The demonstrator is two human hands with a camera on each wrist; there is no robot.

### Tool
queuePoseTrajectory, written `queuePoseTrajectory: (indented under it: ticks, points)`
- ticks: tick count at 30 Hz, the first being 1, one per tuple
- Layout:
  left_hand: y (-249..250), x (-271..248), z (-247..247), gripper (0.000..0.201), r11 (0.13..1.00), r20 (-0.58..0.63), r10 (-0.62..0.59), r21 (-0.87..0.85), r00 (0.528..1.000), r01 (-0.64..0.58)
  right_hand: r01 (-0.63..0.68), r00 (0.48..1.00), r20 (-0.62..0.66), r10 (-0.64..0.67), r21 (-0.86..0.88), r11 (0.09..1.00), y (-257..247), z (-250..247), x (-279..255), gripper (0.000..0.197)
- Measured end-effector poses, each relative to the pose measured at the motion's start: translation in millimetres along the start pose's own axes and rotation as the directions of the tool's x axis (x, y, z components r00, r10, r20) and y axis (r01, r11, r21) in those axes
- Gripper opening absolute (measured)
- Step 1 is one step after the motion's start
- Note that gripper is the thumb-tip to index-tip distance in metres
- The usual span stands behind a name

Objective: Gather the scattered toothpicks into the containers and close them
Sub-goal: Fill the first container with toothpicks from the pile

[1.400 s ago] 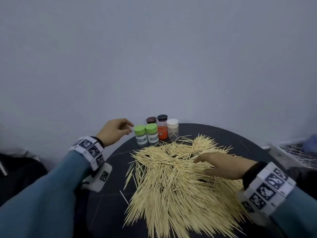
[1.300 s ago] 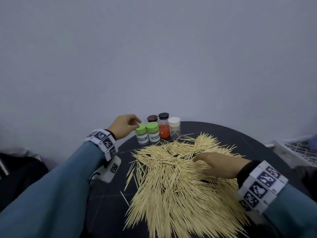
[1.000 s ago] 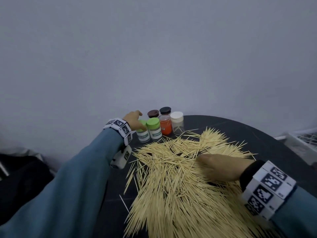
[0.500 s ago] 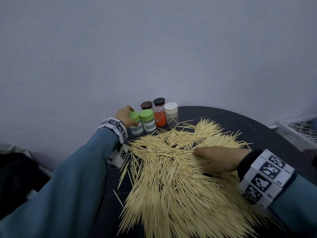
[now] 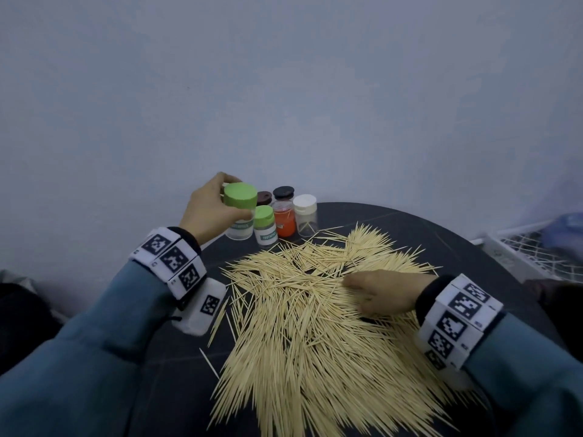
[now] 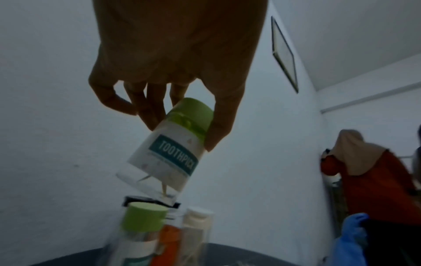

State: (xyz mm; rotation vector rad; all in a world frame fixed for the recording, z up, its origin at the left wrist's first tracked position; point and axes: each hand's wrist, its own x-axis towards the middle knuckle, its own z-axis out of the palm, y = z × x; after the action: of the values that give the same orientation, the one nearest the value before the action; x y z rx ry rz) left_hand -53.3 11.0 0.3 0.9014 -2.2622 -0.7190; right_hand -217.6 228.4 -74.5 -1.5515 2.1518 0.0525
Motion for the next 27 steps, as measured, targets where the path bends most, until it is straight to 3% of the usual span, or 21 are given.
queuePoseTrajectory:
  ticks: [8,12,14,17,19,21,27]
  points:
    - [42,-50,32,0.052,0.980,0.148,0.120,-0.177,0.982,-0.093,0.025,1.000,0.000,-0.025,0.013,1.000,1,-5,-4,0.055]
    - [50,-68,47,0.057,0.970,0.222,0.181,-0.201,0.958,-0.136,0.089,0.993,-0.075,-0.086,0.041,0.995,5,-11,-5,0.051]
    - [53,-74,53,0.058,0.968,0.233,0.195,-0.202,0.953,-0.149,0.151,0.978,-0.168,-0.127,0.135,0.979,5,-17,-10,0.043]
    - [53,-78,61,0.060,0.967,0.220,0.203,-0.199,0.954,-0.159,0.276,0.908,-0.408,-0.096,0.410,0.869,1,-26,-19,0.033]
    - [53,-79,64,0.057,0.967,0.210,0.201,-0.198,0.957,-0.160,0.342,0.889,-0.457,-0.036,0.609,0.715,-4,-29,-26,0.038]
    - [54,-79,67,0.054,0.967,0.200,0.209,-0.188,0.957,-0.172,0.385,0.881,-0.472,-0.028,0.682,0.622,-8,-29,-31,0.041]
    - [55,-82,72,0.051,0.960,0.197,0.237,-0.200,0.951,-0.198,0.428,0.842,-0.536,-0.051,0.609,0.668,-15,-23,-29,0.039]
